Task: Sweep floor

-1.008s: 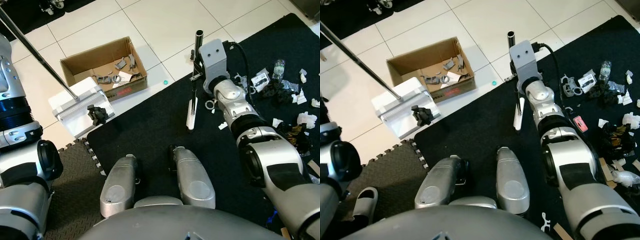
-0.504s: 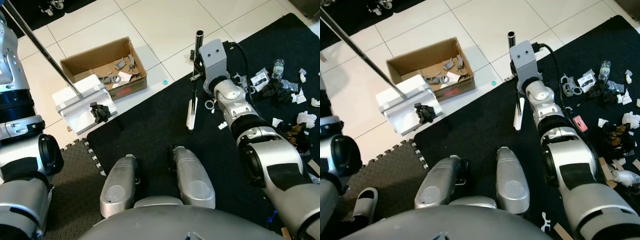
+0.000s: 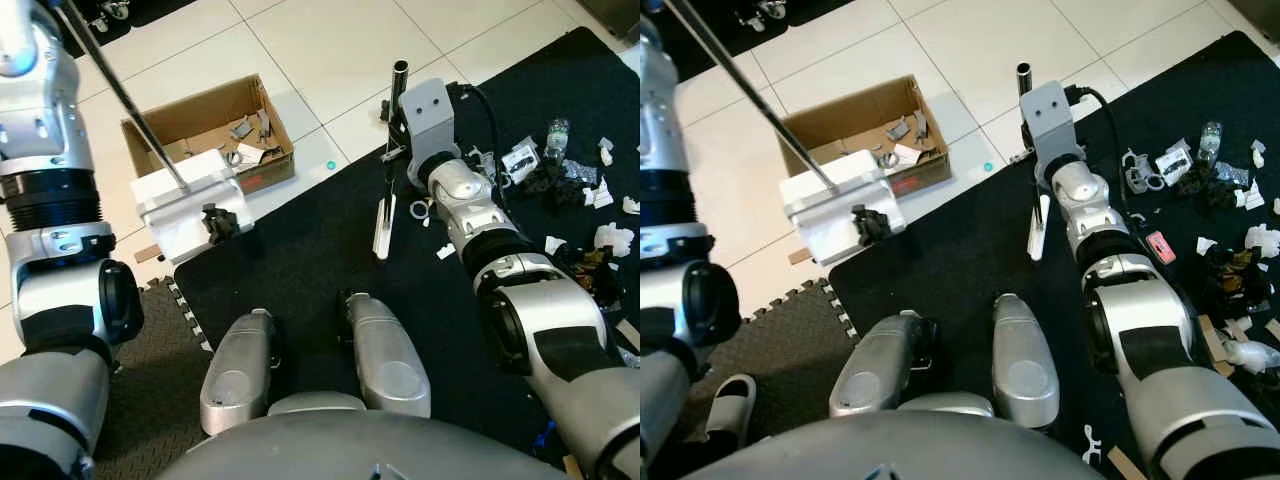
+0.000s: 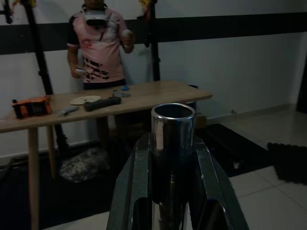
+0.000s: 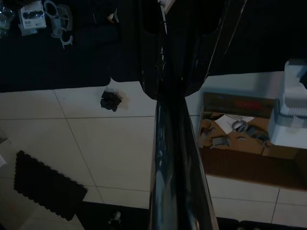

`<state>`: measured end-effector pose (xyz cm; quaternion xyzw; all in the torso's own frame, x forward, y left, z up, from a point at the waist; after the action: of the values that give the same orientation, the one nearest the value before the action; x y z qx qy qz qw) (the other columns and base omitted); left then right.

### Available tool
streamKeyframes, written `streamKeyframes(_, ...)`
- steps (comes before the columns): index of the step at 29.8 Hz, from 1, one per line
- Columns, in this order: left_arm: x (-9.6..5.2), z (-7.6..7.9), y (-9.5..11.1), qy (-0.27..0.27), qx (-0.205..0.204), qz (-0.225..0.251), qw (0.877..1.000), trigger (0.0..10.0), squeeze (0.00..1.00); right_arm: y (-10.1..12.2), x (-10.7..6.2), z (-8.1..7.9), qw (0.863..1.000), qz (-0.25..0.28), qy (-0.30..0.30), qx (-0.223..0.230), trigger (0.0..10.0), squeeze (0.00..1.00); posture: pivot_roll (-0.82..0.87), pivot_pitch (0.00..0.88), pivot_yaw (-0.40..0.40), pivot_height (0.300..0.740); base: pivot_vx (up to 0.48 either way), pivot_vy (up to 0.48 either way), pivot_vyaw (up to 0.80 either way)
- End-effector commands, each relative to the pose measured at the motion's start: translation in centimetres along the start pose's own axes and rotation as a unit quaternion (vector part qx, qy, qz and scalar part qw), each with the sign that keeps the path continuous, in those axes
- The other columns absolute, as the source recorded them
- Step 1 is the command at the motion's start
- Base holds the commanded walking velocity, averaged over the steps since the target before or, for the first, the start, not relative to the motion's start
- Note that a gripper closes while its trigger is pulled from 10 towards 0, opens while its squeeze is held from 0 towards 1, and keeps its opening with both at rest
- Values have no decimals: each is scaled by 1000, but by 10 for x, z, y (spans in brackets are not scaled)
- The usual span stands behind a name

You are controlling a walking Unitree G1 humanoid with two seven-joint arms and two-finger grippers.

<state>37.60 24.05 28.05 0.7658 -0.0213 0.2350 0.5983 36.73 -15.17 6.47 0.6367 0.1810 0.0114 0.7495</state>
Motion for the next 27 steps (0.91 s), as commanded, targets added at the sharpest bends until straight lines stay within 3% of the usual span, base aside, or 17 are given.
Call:
streamKeyframes(1, 5, 6, 20, -3, 2, 45, 999, 10000, 0, 0, -1, 3, 1000, 6, -7, -3, 10000, 0, -45, 86, 11, 740, 0, 0, 0)
streamKeyframes(13, 9, 42, 22, -48, -20, 48, 997, 10000, 0, 0, -1, 4, 1000, 4, -9, -3, 10000, 0, -51, 84, 14, 740, 0, 0, 0)
streamKeyframes(27, 15, 69, 14, -83, -34, 29, 996, 10000, 0, -1, -1, 3, 1000, 2, -10, -4, 10000, 0, -52, 75, 17, 740, 0, 0, 0)
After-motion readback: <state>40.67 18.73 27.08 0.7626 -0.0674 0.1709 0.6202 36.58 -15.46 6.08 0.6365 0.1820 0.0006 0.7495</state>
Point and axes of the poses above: a point about 5 cm out from each wrist's last joint towards the gripper, its own x axis pointing out of the wrist towards the gripper, its own y axis along the axis of the wrist's last joint, z = x × y, the point moved 2 cm from there along x, pointing out of the wrist towards the gripper, and after that the axes turned 9 degrees about x, right-handed, at the moved point
